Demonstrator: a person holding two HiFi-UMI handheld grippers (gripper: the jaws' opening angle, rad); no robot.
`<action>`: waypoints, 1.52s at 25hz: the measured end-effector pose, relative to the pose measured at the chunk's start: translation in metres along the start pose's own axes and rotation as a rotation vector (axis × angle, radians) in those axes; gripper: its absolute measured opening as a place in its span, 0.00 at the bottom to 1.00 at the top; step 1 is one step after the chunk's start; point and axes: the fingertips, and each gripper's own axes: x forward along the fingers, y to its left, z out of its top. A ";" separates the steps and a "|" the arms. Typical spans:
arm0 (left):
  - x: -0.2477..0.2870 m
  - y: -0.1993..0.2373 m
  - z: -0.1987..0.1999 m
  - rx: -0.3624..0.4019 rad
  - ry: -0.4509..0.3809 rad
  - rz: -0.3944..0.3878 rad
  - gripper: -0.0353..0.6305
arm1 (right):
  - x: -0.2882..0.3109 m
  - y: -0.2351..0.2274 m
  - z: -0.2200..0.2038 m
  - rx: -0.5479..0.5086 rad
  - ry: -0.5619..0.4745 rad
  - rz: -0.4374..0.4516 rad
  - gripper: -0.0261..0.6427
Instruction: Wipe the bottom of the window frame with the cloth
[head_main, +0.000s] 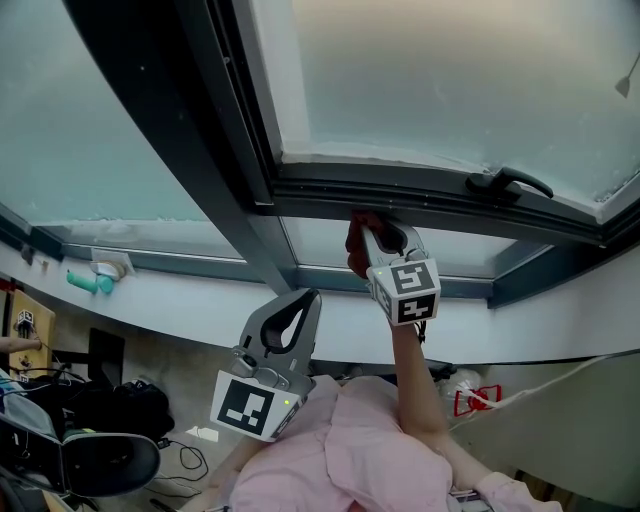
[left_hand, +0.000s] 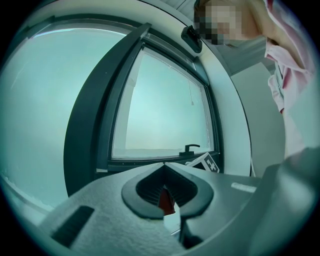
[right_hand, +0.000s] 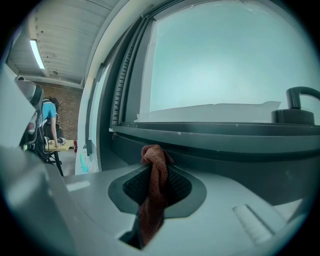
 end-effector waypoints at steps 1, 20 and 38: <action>0.002 -0.002 0.000 0.000 0.000 0.000 0.05 | -0.002 -0.002 0.000 0.000 0.000 0.001 0.12; 0.027 -0.045 -0.004 0.001 -0.003 0.011 0.05 | -0.031 -0.042 -0.009 0.004 -0.013 0.008 0.12; 0.043 -0.070 -0.008 0.009 0.001 0.005 0.05 | -0.055 -0.079 -0.016 0.023 -0.028 -0.027 0.12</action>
